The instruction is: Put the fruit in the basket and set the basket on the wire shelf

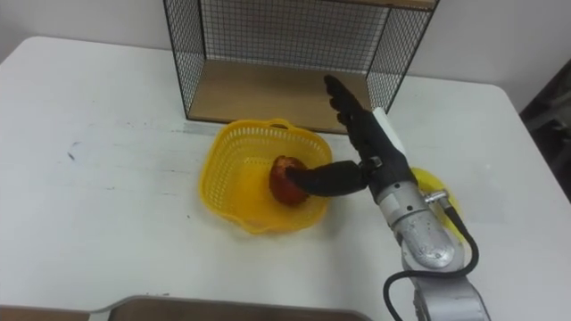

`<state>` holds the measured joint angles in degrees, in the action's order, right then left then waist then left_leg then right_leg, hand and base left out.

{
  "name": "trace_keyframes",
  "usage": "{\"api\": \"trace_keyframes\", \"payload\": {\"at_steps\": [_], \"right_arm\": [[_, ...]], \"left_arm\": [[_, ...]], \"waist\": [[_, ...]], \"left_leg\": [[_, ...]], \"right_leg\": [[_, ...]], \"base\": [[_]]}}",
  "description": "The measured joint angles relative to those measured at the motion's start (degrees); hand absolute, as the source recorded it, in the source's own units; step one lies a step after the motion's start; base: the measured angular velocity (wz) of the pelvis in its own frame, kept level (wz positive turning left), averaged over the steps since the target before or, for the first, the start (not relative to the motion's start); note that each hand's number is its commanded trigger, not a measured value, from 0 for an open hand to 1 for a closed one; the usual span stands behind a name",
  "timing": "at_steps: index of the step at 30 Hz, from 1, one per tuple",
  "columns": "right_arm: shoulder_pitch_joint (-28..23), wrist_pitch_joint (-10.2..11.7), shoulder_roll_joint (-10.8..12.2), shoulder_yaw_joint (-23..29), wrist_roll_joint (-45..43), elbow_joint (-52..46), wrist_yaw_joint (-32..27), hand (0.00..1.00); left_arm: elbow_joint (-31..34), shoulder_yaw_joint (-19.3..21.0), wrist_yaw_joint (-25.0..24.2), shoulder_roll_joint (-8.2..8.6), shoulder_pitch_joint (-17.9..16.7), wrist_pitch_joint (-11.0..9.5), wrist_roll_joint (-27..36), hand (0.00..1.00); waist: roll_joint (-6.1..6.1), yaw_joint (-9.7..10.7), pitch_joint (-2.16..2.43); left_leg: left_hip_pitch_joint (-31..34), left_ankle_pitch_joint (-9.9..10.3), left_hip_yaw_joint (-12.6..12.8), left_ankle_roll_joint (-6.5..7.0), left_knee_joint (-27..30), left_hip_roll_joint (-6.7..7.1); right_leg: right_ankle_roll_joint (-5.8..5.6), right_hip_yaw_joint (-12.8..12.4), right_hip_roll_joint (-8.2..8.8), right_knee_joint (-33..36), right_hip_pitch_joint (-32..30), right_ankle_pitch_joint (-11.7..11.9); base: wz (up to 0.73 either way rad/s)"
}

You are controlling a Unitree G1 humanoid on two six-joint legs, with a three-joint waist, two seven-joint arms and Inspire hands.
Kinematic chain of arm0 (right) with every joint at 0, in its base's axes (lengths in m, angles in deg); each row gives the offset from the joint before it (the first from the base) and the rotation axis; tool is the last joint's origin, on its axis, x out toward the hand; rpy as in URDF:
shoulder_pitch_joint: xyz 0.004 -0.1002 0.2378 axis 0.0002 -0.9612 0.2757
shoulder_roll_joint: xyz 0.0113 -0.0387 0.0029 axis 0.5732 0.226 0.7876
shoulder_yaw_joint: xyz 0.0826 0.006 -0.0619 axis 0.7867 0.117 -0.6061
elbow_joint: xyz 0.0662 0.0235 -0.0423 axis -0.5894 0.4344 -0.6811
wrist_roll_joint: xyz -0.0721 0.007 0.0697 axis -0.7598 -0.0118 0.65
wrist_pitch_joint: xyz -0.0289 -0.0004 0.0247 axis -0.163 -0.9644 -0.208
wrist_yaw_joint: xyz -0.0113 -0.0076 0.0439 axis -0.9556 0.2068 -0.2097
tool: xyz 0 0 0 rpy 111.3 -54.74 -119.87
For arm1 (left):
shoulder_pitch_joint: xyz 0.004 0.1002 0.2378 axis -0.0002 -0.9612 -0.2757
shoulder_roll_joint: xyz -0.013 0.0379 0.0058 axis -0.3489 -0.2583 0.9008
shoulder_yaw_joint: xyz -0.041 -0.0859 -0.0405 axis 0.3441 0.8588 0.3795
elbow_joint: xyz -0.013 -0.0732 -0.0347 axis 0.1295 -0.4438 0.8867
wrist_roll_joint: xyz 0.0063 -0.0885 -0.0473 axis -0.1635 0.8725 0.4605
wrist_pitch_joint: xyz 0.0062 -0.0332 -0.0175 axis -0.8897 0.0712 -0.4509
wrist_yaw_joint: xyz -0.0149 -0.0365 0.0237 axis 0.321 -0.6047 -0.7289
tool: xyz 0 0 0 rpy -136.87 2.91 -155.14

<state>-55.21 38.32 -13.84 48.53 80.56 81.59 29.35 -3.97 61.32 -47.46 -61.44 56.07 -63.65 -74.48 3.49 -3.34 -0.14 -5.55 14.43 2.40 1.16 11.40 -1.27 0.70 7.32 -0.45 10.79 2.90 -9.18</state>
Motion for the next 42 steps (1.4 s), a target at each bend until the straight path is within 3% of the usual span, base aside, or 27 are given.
{"api": "trace_keyframes", "payload": {"at_steps": [9,15,17,21,28,36,42], "right_arm": [[0.03,0.17,-0.47,7.15,3.55,-0.78,-3.58,0.00],[0.03,0.15,-0.56,13.07,3.01,-0.09,-7.03,0.00],[0.06,0.08,-0.75,14.87,2.78,2.34,-8.53,0.00],[0.06,-0.64,-2.04,15.52,2.52,5.02,-10.55,0.00],[0.33,-0.67,-2.96,17.72,2.49,7.03,-13.95,0.00],[2.53,-2.76,-3.16,17.04,0.36,14.83,-13.22,0.00],[2.88,-3.72,-3.81,17.03,-0.02,18.28,-12.87,0.00]], "left_arm": [[-0.02,1.08,-0.03,0.01,-0.75,-0.09,-0.03,0.00],[0.05,4.49,0.04,0.26,-1.99,-0.06,-0.09,0.00],[0.04,4.92,0.23,0.20,-2.04,0.42,-0.10,0.00],[0.05,5.18,0.34,0.15,-1.75,0.75,-0.07,0.00],[0.10,6.88,-0.02,-0.03,-1.82,1.21,-0.11,0.00],[0.29,7.07,-0.03,-0.49,-1.94,2.39,-0.44,0.00],[1.36,7.28,-0.05,-0.99,-2.14,3.37,-0.46,0.00]], "waist": [[0.03,0.88,0.32],[0.02,2.95,0.18],[0.19,3.25,-0.18],[0.55,3.37,-0.33],[0.91,3.15,-0.12],[1.14,2.83,-0.01],[1.97,2.77,0.00]], "left_leg": [[-0.10,-0.01,-0.37,0.01,0.02,0.05],[-0.24,-0.02,-0.22,0.00,-0.05,0.03],[-1.01,-0.02,-0.14,0.00,-0.15,0.04],[-1.13,-0.02,0.31,0.00,-0.36,0.06],[-1.21,-0.02,0.50,0.01,-0.47,0.06],[-1.61,-0.03,0.38,0.01,-0.56,0.02],[-1.47,-0.03,0.33,0.02,-0.24,0.06]], "right_leg": [[0.00,0.61,0.21,-0.11,0.38,0.00],[-0.01,0.54,0.19,-0.18,0.41,0.00],[-0.02,0.43,0.17,-0.19,1.00,-0.01],[-0.04,-0.01,0.14,-0.20,0.84,-0.03],[-0.05,-0.18,0.10,-0.19,0.77,-0.03],[-0.05,-0.15,0.09,-0.18,1.07,-0.03],[-0.05,-0.05,0.16,-0.11,1.06,-0.03]], "base": [[0.03],[-0.01],[-0.02],[-0.07],[-0.02],[0.00],[0.00]]}}
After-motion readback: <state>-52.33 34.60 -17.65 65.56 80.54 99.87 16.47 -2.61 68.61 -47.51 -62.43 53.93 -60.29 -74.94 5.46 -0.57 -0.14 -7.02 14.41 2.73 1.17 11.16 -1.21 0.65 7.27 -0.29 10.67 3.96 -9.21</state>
